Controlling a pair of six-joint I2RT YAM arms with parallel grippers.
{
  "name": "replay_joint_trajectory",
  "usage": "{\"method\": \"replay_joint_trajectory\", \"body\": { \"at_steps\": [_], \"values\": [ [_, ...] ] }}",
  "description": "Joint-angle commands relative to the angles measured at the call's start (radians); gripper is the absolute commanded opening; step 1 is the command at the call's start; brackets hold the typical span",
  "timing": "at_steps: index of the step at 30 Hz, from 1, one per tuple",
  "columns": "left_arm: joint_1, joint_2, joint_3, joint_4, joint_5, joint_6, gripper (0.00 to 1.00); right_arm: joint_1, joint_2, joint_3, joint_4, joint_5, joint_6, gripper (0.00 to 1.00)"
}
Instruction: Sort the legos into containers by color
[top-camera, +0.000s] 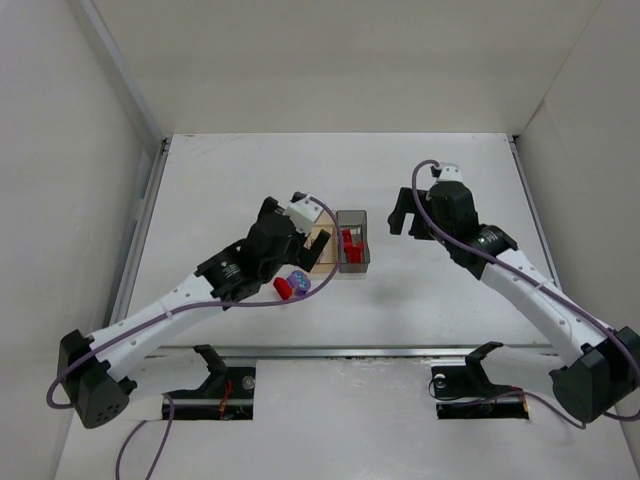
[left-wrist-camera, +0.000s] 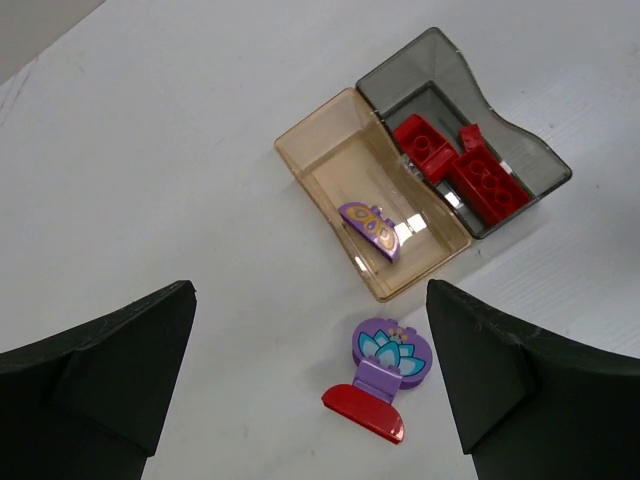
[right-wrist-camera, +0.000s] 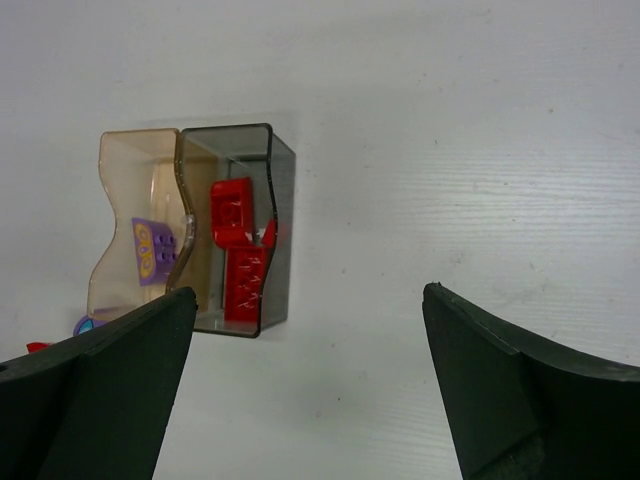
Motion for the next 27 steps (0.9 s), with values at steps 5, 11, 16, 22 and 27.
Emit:
{"method": "replay_joint_trajectory", "body": {
  "at_steps": [5,11,16,22,27],
  "values": [
    [0.030,-0.098,-0.111,-0.039,-0.114,-0.149,0.99,0.066,0.039,0.102,-0.022,0.065,-0.015,1.00],
    [0.076,-0.163,-0.146,-0.064,-0.084,-0.139,0.99,0.107,0.068,0.127,-0.031,0.065,-0.015,1.00],
    [0.106,-0.164,-0.114,-0.076,-0.042,-0.084,0.99,0.147,0.104,0.164,-0.053,0.033,-0.024,1.00],
    [0.106,-0.067,0.021,-0.240,0.081,0.131,0.99,0.147,0.093,0.119,0.042,-0.054,-0.024,1.00],
    [0.115,-0.044,0.012,-0.343,0.234,0.231,0.99,0.147,0.133,0.128,0.043,-0.063,-0.047,1.00]
  ]
}}
